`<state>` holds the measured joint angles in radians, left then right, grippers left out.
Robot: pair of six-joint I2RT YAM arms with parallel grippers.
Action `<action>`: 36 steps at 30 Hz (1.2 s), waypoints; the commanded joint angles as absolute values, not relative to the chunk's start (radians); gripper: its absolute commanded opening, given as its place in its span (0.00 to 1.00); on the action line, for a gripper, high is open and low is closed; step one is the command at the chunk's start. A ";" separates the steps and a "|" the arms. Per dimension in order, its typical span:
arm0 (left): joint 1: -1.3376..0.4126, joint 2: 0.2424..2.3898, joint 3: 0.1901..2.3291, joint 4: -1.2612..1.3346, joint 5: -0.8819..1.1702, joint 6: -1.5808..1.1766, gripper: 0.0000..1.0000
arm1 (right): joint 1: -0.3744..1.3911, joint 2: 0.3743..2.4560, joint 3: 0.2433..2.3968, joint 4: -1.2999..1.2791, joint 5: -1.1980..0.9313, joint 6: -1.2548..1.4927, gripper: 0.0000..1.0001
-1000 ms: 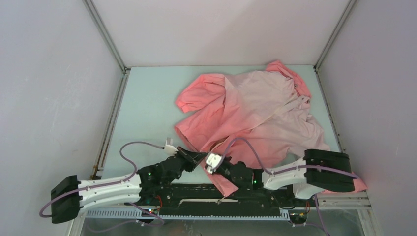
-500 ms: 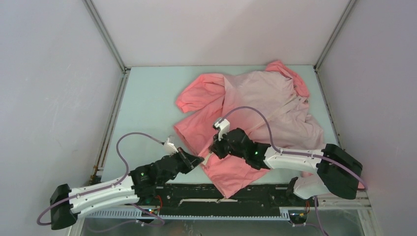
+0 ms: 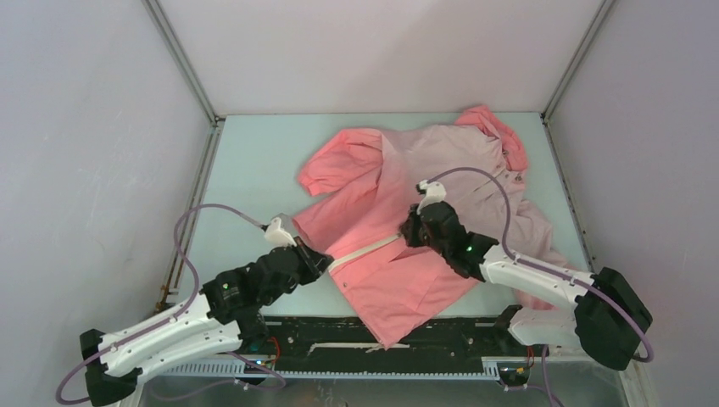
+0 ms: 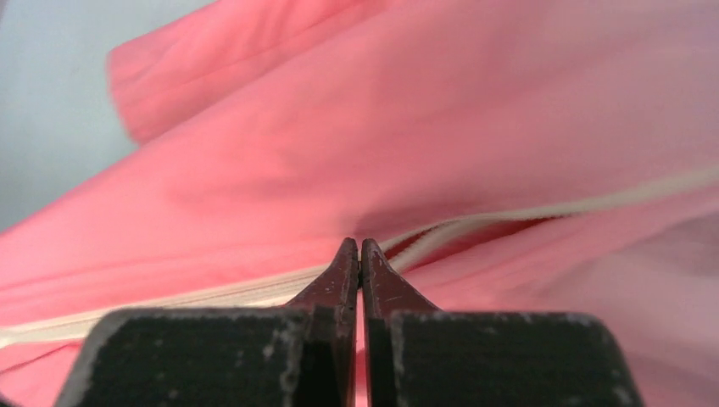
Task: Zip up the jacket
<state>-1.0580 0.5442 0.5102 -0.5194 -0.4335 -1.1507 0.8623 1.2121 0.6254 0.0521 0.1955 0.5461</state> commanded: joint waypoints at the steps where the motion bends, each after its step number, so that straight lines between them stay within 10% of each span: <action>1: -0.992 0.549 0.516 -0.639 -0.439 -1.102 0.00 | 0.690 1.191 0.666 -0.176 0.420 0.533 0.00; 23: -0.983 0.545 0.376 -0.601 -0.407 -1.084 0.00 | -0.110 1.582 0.889 0.534 0.227 -0.338 0.00; 30: -0.982 0.523 0.368 -0.497 -0.330 -0.977 0.00 | -0.085 1.476 1.009 0.094 0.135 0.235 0.00; 33: -0.980 0.527 0.390 -0.490 -0.271 -0.909 0.00 | -0.025 1.470 1.025 -0.114 -0.172 0.272 0.36; 36: -0.981 0.471 0.397 -0.511 -0.237 -0.875 0.29 | 0.088 1.472 1.021 -0.221 -0.123 0.239 0.61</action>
<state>-0.9859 0.5194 0.3767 -0.5224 -0.2989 -0.9699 -0.0269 1.4811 1.0042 0.0166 -0.0200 0.1356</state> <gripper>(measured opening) 0.144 0.511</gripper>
